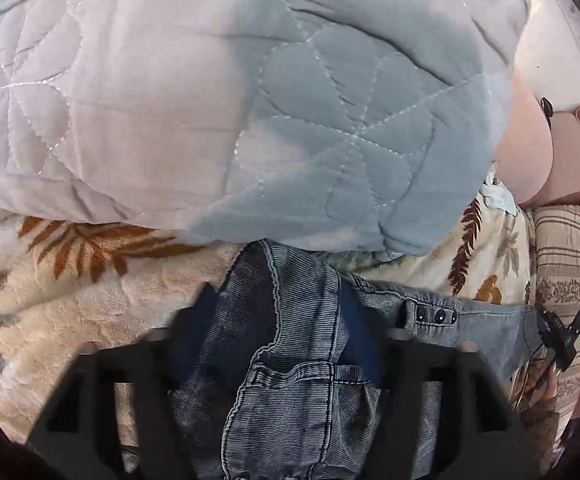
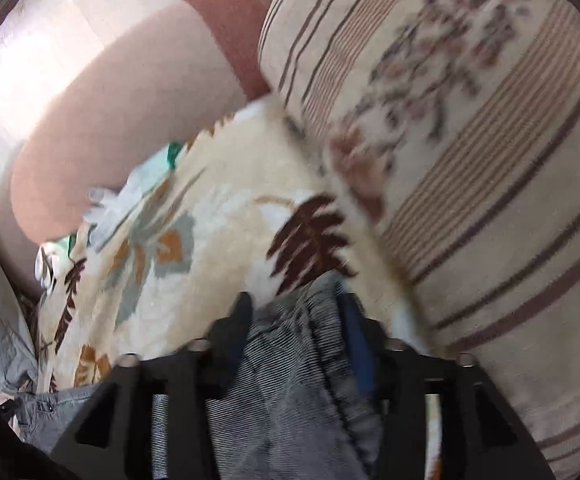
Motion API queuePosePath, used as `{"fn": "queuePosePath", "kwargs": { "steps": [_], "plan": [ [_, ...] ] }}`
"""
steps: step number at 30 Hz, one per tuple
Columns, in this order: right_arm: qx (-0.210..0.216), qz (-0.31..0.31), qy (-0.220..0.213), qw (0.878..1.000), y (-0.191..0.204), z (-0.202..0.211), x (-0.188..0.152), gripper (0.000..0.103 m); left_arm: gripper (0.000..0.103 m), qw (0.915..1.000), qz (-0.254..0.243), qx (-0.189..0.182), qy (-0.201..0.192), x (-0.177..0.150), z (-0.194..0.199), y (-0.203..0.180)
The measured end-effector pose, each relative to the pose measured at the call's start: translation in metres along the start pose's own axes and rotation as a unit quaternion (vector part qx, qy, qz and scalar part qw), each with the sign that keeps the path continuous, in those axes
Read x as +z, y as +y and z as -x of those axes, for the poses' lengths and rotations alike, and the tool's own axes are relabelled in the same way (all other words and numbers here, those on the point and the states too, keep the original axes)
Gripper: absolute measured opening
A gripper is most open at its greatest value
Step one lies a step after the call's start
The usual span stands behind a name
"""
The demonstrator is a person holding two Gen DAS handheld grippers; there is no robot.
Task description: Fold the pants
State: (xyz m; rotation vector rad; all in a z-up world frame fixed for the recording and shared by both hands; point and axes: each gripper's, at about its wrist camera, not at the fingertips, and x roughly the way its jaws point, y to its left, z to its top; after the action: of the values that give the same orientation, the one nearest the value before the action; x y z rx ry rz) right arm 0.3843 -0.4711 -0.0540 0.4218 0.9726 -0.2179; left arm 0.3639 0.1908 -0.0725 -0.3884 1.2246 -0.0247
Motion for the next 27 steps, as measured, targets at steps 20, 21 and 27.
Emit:
{"fn": "queuePosePath", "kwargs": {
  "steps": [20, 21, 27],
  "plan": [
    [0.007, 0.089, -0.087, 0.992, 0.029, 0.115, -0.017, 0.011, 0.001, 0.9871, -0.05, 0.067, -0.136, -0.042, 0.086, -0.056],
    [0.012, 0.089, -0.095, 0.991, 0.029, 0.125, -0.022, 0.011, 0.001, 0.9859, -0.053, 0.067, -0.144, -0.049, 0.096, -0.055],
    [0.04, 0.083, -0.12, 0.989, 0.012, 0.186, -0.08, 0.011, 0.001, 0.9808, -0.048, 0.053, -0.181, -0.105, 0.149, -0.032]
  ]
}}
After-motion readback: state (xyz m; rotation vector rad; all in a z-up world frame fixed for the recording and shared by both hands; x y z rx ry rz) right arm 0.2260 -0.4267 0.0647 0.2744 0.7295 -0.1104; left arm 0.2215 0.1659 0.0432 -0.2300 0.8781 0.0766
